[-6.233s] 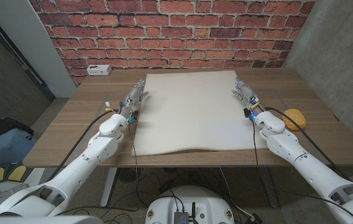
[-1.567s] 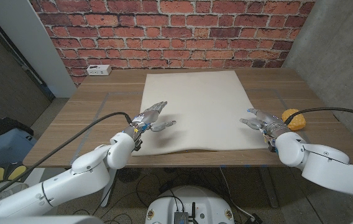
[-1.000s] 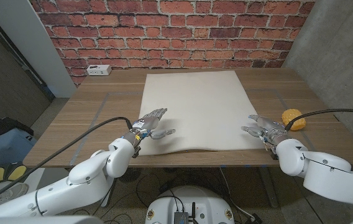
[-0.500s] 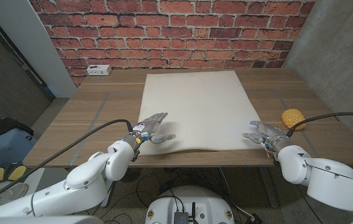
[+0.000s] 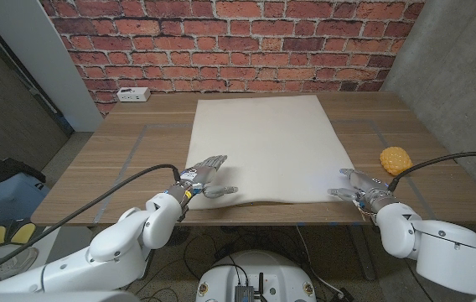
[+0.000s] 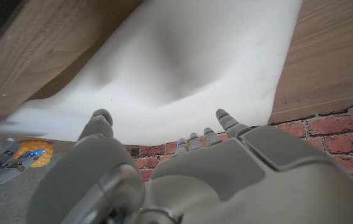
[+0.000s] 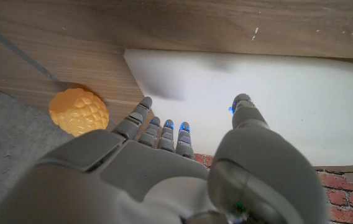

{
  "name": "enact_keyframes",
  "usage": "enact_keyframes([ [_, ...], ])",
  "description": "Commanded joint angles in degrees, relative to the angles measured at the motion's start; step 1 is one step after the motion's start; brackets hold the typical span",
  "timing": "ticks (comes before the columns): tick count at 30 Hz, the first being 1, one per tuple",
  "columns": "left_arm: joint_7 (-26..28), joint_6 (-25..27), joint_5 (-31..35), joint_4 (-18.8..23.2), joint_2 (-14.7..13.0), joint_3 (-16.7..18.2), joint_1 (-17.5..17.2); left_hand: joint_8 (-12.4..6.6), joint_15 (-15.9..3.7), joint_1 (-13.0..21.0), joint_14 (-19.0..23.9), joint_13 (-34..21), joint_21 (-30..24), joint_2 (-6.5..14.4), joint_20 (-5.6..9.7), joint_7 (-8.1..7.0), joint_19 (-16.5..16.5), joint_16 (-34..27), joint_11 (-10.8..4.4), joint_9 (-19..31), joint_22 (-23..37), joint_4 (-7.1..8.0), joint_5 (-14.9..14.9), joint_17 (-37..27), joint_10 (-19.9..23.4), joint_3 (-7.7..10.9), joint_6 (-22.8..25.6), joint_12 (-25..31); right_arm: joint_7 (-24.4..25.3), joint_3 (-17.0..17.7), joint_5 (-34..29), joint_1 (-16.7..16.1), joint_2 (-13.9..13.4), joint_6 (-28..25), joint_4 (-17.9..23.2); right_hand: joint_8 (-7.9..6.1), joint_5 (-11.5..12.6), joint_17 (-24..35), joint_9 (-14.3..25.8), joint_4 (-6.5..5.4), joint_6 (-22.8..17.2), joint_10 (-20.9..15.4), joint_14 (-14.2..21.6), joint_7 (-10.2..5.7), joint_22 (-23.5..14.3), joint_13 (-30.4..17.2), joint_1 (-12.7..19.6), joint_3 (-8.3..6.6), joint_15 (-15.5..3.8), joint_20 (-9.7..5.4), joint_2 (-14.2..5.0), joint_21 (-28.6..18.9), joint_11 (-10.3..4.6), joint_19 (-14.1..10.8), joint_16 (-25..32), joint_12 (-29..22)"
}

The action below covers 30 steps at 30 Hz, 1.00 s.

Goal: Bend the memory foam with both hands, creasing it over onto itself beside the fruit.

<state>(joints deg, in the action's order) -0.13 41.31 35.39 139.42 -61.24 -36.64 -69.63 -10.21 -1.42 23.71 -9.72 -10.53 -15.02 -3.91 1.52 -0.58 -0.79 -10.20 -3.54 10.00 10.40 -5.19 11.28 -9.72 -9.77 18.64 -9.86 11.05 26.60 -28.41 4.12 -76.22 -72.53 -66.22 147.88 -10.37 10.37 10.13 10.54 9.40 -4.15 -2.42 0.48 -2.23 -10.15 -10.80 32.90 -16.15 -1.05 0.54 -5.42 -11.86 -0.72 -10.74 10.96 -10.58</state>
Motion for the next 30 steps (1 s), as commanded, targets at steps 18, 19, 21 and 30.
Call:
enact_keyframes([
  [18, -3.4, 1.2, 5.4, 0.5, 0.9, 0.1, -1.6, -0.09, 0.64, 1.8, -1.9, -0.2, 0.2, -2.0, 0.95, 0.65, 0.6, -0.1, 0.64, 0.2, 0.0, -1.62, 1.4, -0.2, -4.0, -0.51, -6.7, 0.2, -5.9, -22.8, -10.4, 16.8, -1.4, -12.9, 1.6, -0.29, 0.7, 0.3, 0.3, 1.41, 4.1, 4.2, -1.3, -2.2, 0.1, -0.2, 7.6, -2.76, -0.99, -0.25, 2.8, 0.3, -2.25, -0.7, -0.3, 0.3],
  [19, -3.2, 1.1, 5.2, 0.5, 0.9, 0.4, -1.8, -0.12, 0.65, 1.8, -1.8, -0.2, 0.2, -2.0, 0.98, 0.66, 0.6, -0.1, 0.71, 0.2, 0.0, -1.64, 1.5, -0.2, -4.0, -0.54, -6.7, 0.2, -6.2, -23.8, -11.2, 17.6, -1.4, -13.1, 1.4, -0.33, 0.8, 0.3, 0.3, 1.42, 4.1, 4.3, -1.3, -2.31, 0.1, -0.2, 7.8, -2.87, -1.02, -0.25, 2.8, 0.3, -2.24, -0.7, -0.3, 0.2],
  [21, -2.9, 0.9, 5.0, 0.6, 0.9, 0.7, -2.2, -0.13, 0.64, 1.9, -1.8, -0.2, 0.2, -2.0, 0.99, 0.59, 0.6, -0.1, 0.74, 0.2, 0.0, -1.66, 1.5, -0.2, -3.9, -0.57, -6.7, 0.2, -6.4, -25.2, -12.3, 18.6, -1.2, -13.4, 1.1, -0.42, 0.9, 0.3, 0.3, 1.46, 4.2, 4.7, -1.4, -2.58, 0.1, -0.2, 9.0, -3.42, -1.18, -0.41, 2.68, 0.3, -2.72, -0.9, -0.3, 0.2],
  [30, -2.5, 1.3, 4.8, 1.7, 0.2, 2.1, -3.7, -0.24, 0.5, 1.9, -1.7, -0.2, 0.3, -2.2, 1.04, 0.63, 0.8, -0.1, 0.65, 0.2, 0.0, -1.7, 1.6, -0.2, -3.8, -0.82, -6.6, 0.3, -12.8, -33.3, -20.9, 24.4, -0.1, -13.8, -1.0, -0.82, 1.4, 0.3, 0.3, 1.53, 4.2, 5.7, -1.3, -4.19, 0.1, -0.2, 14.0, -5.57, -1.78, -0.84, 2.38, 0.1, -3.84, -1.9, -0.2, -0.1],
])
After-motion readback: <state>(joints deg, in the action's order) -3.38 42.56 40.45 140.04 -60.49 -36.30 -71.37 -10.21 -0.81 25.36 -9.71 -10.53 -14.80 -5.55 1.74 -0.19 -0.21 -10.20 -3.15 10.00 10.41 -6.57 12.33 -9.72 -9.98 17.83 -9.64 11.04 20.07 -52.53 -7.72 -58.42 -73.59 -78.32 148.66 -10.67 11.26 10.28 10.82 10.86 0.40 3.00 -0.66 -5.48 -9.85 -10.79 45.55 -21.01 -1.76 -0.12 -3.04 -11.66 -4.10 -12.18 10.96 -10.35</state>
